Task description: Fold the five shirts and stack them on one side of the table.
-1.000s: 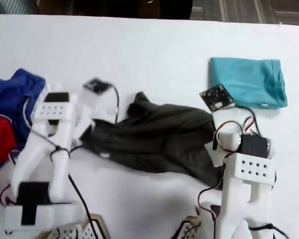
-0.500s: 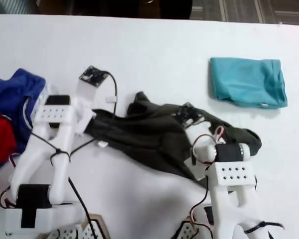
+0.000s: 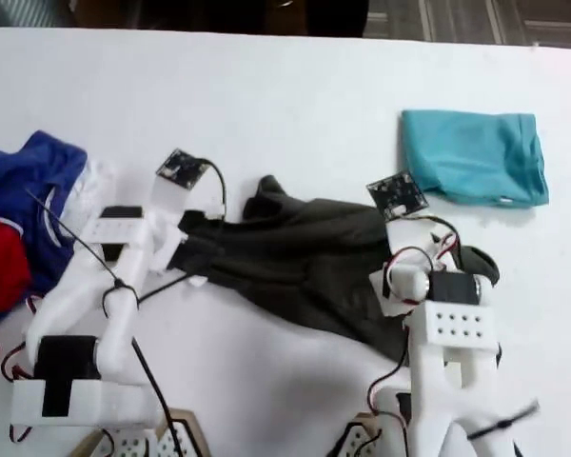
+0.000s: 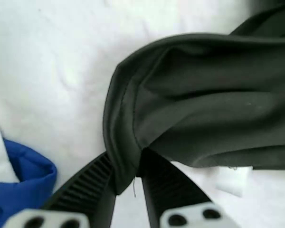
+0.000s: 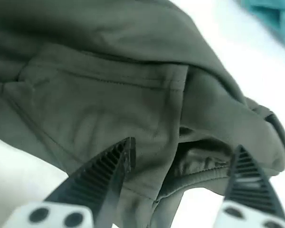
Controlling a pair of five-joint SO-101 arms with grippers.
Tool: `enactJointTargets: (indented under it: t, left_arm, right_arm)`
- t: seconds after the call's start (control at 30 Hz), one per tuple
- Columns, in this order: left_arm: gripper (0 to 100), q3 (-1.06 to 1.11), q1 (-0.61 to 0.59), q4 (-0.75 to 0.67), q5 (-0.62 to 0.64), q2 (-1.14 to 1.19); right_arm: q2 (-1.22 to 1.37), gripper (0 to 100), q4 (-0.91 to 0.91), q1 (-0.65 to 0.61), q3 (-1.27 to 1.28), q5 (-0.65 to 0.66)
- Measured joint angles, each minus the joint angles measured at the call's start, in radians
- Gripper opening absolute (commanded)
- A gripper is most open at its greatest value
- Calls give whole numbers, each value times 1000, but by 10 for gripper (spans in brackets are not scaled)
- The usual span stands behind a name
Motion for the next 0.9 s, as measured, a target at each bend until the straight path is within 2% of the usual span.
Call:
enactJointTargets:
  t: [0.07,0.23,0.5,0.9]
  left_arm:
    - [26,0,0,-3,0,3]
    - [26,0,0,-3,0,3]
    - [26,2,0,-5,0,3]
    - [26,2,0,-6,0,8]
  right_arm:
    - [64,203,-28,-2,-3,3]
    - [284,250,-32,6,-123,-15]
    - [566,243,84,6,-448,-44]
    - [672,244,147,6,-522,-44]
